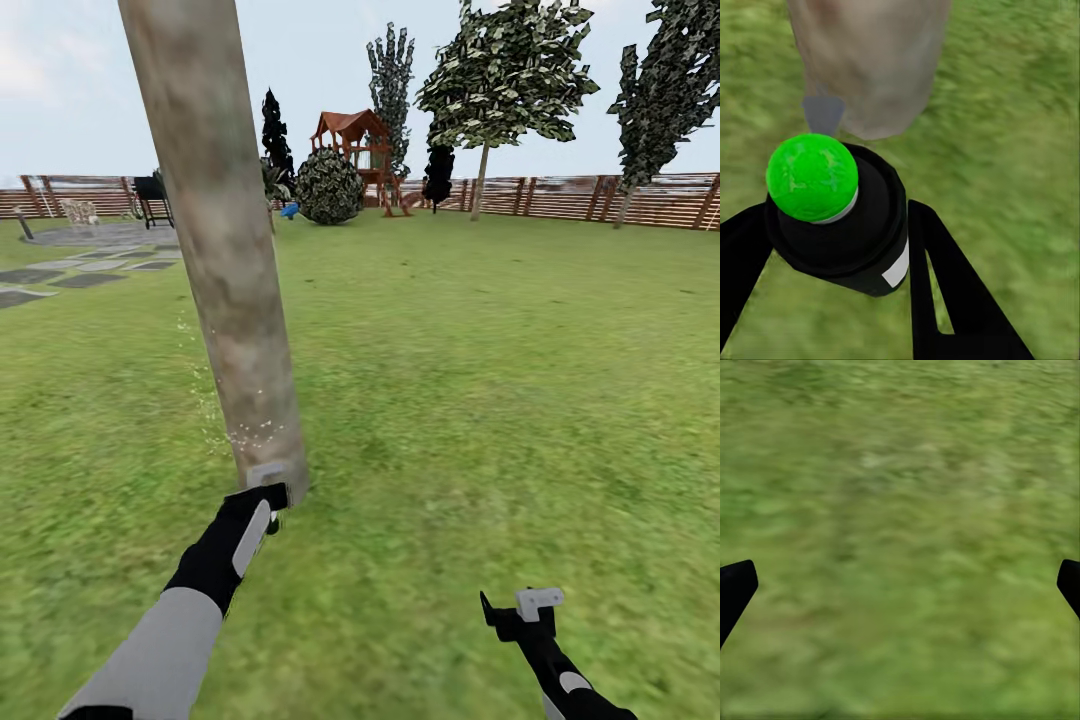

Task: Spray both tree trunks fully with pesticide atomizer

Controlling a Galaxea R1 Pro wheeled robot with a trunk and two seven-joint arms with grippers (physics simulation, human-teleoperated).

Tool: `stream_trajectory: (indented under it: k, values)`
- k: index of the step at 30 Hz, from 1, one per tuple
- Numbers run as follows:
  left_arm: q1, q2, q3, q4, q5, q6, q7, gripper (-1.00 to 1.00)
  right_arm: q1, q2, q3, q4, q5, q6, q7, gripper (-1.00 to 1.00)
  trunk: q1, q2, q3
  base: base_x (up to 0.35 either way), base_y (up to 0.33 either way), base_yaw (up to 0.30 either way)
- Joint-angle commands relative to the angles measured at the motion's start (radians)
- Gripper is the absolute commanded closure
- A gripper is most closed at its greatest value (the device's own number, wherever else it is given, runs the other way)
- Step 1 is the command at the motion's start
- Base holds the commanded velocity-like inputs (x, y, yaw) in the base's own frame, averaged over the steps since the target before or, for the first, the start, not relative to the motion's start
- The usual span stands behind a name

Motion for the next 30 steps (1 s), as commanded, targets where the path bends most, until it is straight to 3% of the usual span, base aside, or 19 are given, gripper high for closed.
stream_trajectory:
  k: [1, 4, 5, 9, 12, 15, 17, 20, 22, 24, 26, 30]
  values:
    - [0.003, 0.015, 0.002, -0.027, 0.003, 0.004, 0.002, 1.0, 0.0, 0.0, 0.0, 0.0, 0.0, 0.0, 0.0, -1.0, 0.0, 0.0, 0.0, 0.0, 0.0, 0.0]
    - [0.01, 0.069, 0.006, -0.128, 0.003, 0.084, 0.004, 1.0, 0.0, 0.0, 0.0, 0.0, 0.001, 0.0, 0.0, -1.0, 0.0, 0.0, 0.0, 0.0, 0.0, 0.0]
    - [0.011, 0.075, 0.001, -0.155, 0.003, 0.103, 0.004, 1.0, 0.0, 0.0, 0.0, 0.0, 0.001, 0.0, 0.0, -1.0, 0.0, 0.0, 0.0, 0.0, 0.0, 0.0]
    - [0.011, 0.069, -0.009, -0.188, 0.005, 0.123, 0.004, 1.0, 0.0, 0.0, 0.0, 0.0, 0.001, 0.0, 0.0, -1.0, 0.0, 0.0, 0.0, 0.0, 0.0, 0.0]
    - [0.001, 0.049, -0.082, -0.191, 0.005, 0.127, 0.007, 1.0, 0.0, 0.0, 0.0, 0.0, 0.001, 0.0, 0.0, -1.0, 0.0, 0.0, 0.0, -0.208, 0.0, 0.0]
    - [-0.002, 0.034, -0.102, -0.194, 0.004, 0.13, 0.027, 1.0, 0.0, 0.0, 0.0, 0.001, 0.001, 0.0, 0.0, -1.0, 0.0, 0.0, 0.0, -0.214, 0.0, 0.0]
    - [-0.001, 0.044, -0.091, -0.228, 0.009, 0.145, 0.031, 1.0, 0.0, 0.0, 0.0, 0.001, 0.001, 0.0, 0.0, -1.0, 0.0, 0.0, 0.0, -0.047, 0.0, 0.0]
    - [0.009, 0.09, 0.02, -0.332, 0.017, 0.234, 0.027, 1.0, 0.0, 0.0, 0.0, 0.002, 0.001, 0.0, 0.0, -1.0, 0.0, 0.0, 0.0, -0.008, 0.0, 0.0]
    - [0.01, 0.1, 0.036, -0.353, 0.017, 0.247, 0.026, 1.0, 0.0, 0.0, 0.0, 0.002, 0.001, 0.0, 0.0, -1.0, 0.0, 0.0, 0.0, -0.001, 0.0, 0.0]
    - [0.01, 0.091, 0.035, -0.357, 0.015, 0.25, 0.026, 1.0, 0.001, 0.0, 0.0, 0.002, 0.001, 0.0, 0.0, -1.0, 0.0, 0.0, 0.0, 0.0, 0.0, 0.0]
    - [0.003, 0.064, -0.02, -0.358, 0.016, 0.25, 0.03, 1.0, 0.001, 0.0, 0.0, 0.002, 0.001, 0.0, 0.0, -1.0, 0.0, 0.0, 0.0, 0.0, 0.0, 0.01]
    - [-0.003, 0.009, -0.061, -0.359, 0.019, 0.26, 0.033, 1.0, 0.001, 0.001, 0.0, 0.001, 0.001, 0.0, 0.0, -1.0, 0.0, 0.0, 0.0, 0.0, 0.0, 0.17]
